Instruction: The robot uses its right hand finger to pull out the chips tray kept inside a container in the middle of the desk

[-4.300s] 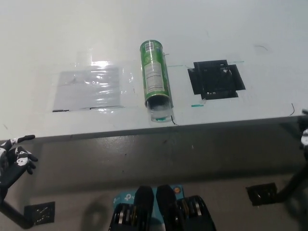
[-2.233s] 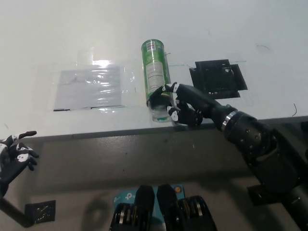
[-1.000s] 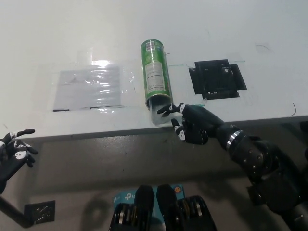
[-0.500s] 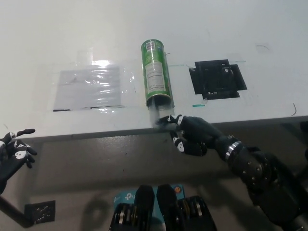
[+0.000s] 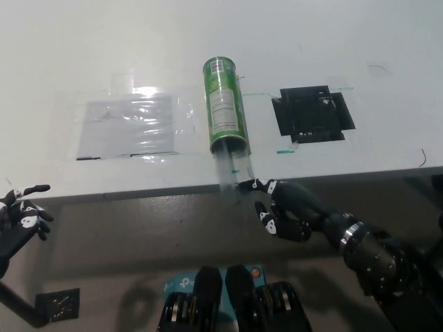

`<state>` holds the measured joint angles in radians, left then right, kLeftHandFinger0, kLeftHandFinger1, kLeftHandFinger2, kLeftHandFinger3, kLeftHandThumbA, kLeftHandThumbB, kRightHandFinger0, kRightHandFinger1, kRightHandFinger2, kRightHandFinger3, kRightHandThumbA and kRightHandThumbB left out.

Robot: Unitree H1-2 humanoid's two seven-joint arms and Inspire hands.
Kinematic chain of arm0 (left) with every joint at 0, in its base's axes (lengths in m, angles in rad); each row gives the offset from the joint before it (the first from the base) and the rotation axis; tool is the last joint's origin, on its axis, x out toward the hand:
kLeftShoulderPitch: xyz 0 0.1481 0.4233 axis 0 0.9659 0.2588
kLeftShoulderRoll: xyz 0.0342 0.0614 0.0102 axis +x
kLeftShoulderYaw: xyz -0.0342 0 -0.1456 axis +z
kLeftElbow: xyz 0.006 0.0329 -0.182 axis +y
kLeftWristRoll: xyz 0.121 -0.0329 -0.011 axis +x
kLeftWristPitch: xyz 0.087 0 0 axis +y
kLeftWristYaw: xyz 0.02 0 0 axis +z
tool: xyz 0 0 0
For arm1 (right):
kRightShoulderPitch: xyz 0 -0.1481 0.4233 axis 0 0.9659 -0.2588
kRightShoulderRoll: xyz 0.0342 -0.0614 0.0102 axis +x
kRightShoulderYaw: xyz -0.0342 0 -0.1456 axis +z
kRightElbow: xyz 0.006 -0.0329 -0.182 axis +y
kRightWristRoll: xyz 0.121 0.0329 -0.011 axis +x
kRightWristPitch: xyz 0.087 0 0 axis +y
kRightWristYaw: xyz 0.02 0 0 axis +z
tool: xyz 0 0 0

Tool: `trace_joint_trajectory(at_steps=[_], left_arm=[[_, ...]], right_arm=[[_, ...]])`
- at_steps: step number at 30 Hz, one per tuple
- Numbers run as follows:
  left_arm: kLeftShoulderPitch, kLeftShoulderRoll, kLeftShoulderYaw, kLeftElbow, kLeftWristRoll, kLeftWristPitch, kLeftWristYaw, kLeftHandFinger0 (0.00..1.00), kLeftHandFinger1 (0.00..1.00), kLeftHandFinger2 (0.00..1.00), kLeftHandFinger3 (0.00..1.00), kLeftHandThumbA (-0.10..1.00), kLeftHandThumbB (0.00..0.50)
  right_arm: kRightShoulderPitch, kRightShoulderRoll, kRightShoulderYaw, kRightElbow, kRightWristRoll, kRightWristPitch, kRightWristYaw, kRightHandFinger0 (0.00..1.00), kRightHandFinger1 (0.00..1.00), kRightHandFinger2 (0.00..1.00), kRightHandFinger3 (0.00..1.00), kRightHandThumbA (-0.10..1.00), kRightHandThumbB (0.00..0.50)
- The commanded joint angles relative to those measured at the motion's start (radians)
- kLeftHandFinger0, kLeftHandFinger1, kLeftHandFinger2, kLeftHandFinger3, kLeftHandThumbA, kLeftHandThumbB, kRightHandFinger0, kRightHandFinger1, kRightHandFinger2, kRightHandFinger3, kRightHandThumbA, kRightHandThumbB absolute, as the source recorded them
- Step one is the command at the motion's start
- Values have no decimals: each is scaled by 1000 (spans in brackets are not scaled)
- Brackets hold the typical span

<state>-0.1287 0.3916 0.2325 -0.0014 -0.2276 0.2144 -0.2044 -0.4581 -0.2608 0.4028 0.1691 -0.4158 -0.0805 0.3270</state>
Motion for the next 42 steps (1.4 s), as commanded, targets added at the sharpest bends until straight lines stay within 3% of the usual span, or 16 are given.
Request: trace_joint_trajectory(at_steps=[1, 24, 28, 31, 35, 37, 39, 42], left_arm=[[-26, 33, 12, -22, -10, -25, -12, 300, 299, 333, 631, -89, 98], [-12, 33, 10, -33, -7, -19, -16, 319, 302, 331, 641, -100, 85], [-13, 31, 11, -33, -7, -14, -13, 308, 295, 321, 631, -100, 86], [1, 28, 13, -39, -12, -17, -16, 319, 305, 333, 639, -100, 85], [3, 27, 9, -36, -2, -18, -11, 296, 292, 317, 630, -100, 88], [4, 23, 9, -37, -7, -15, -11, 292, 291, 317, 631, -100, 88], [6, 20, 11, -33, -12, -16, -11, 288, 282, 309, 633, -100, 90], [10, 20, 9, -29, -9, -24, -14, 289, 282, 309, 625, -100, 92]], right_arm=[[5, -4, -22, -37, 19, 28, 16, 1, 9, 799, 837, -100, 231], [86, 41, -39, -45, 34, 18, 4, 0, 7, 790, 808, -100, 247], [83, 43, -44, -47, 42, 14, 4, 0, 23, 845, 832, -100, 240], [70, 40, -53, -81, 25, 52, 5, 42, 98, 1000, 1000, -100, 198], [23, 50, -80, -93, 17, 66, -18, 168, 239, 1000, 1000, -100, 208], [5, 49, -85, -102, 5, 67, -20, 144, 223, 1000, 1000, -100, 214], [-49, 36, -79, -134, -19, 96, 7, 14, 98, 1000, 1000, -100, 208], [-90, 23, -80, -147, 3, 105, 34, 0, 59, 1000, 1000, -100, 240]])
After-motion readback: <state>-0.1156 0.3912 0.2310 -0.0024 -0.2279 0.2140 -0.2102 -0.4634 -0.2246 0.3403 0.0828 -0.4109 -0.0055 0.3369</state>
